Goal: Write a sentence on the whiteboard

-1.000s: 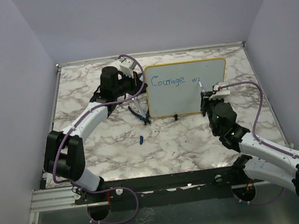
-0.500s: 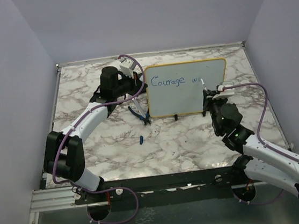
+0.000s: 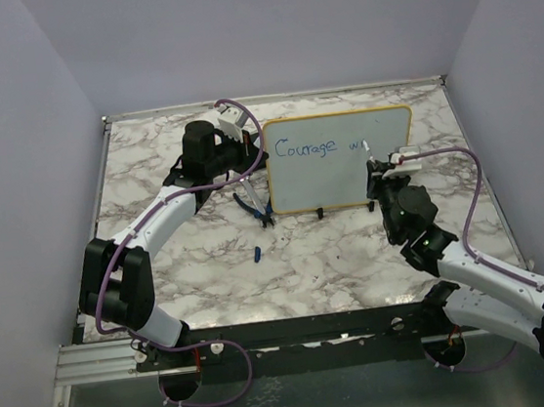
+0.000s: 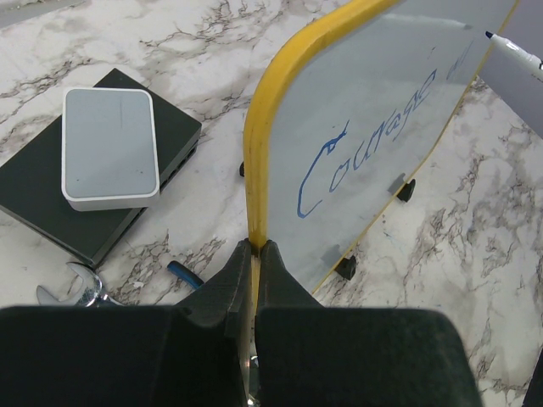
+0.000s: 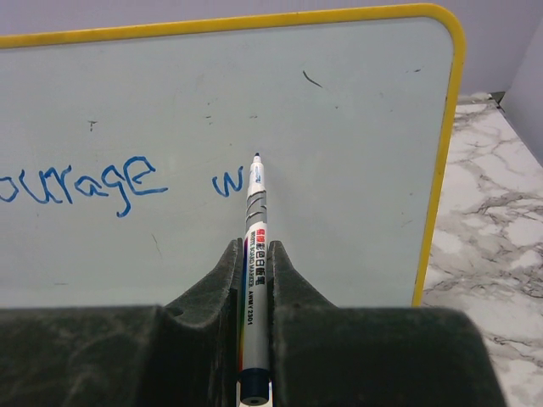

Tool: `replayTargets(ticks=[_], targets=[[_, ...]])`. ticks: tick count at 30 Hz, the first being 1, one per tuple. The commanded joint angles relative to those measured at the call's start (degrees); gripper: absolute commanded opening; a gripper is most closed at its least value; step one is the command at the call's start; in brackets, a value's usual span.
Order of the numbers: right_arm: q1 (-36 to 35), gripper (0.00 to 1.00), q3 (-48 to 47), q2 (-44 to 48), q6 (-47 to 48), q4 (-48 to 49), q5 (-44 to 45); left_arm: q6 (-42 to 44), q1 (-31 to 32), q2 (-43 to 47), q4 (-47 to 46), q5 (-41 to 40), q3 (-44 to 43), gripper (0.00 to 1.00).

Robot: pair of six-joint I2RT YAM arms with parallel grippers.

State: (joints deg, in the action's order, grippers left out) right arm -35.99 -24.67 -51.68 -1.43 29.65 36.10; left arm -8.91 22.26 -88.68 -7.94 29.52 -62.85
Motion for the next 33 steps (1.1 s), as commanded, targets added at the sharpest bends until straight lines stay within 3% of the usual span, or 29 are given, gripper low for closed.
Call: replayTargets(ticks=[1, 18, 27, 33], targets=[[0.31, 0.01, -1.89, -1.56, 0.9, 3.0, -0.71, 0.73, 0.5, 1.46, 0.28, 0.8, 0.27, 0.0], [1.26, 0.01, -2.4, -4.74, 2.98, 5.6, 0.11, 0.77, 0.51, 1.64, 0.45, 0.81, 0.4, 0.0], [1.28, 0.01, -1.66, 2.59, 2.29, 1.48, -1.41, 0.69, 0.55, 1.75, 0.41, 0.8, 0.38, 0.0], [1.28, 0.01, -1.35, 1.33, 0.03, 0.42, 1.32, 0.54, 0.52, 1.82, 0.41, 0.72, 0.4, 0.0]])
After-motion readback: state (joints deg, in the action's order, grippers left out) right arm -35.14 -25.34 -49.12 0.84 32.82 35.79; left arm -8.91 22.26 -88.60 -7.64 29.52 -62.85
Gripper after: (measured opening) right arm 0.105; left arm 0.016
